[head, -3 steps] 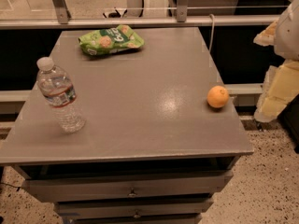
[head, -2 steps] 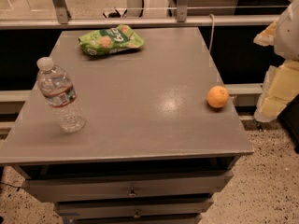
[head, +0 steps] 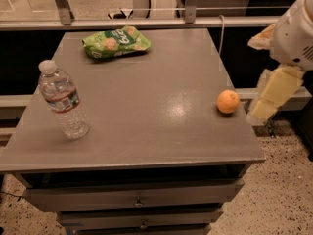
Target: Move water bottle near green rice chip bag
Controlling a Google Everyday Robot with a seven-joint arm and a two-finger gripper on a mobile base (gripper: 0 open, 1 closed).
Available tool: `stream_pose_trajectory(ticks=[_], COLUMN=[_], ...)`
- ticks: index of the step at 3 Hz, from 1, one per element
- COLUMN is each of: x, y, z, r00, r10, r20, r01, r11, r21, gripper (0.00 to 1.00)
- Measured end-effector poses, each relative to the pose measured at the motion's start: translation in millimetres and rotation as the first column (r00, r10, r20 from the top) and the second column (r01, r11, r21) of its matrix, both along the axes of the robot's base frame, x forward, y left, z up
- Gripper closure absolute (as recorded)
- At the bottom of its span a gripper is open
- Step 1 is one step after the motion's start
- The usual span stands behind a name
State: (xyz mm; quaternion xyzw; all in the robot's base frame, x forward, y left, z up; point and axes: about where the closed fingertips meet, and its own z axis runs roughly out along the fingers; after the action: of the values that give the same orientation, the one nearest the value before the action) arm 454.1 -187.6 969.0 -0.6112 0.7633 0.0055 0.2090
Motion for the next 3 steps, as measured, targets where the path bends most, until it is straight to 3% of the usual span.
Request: stream_pose_trajectory(ticks=[1, 2, 3], x=[25.5, 37.6, 38.1], y=[53.4, 110.3, 164.9], z=[-26.7, -43.3, -46.7], r00=[0.9963, 0.9868, 0.9744], r10=[0.086, 0.162, 0.224], r20=[0.002, 0.004, 0.012], r01=[-0.085, -0.151, -0.193], r11=[0.976, 0.910, 0.807], r21=[0.199, 0.387, 0.559], gripper=[0.00, 0.00, 0.00])
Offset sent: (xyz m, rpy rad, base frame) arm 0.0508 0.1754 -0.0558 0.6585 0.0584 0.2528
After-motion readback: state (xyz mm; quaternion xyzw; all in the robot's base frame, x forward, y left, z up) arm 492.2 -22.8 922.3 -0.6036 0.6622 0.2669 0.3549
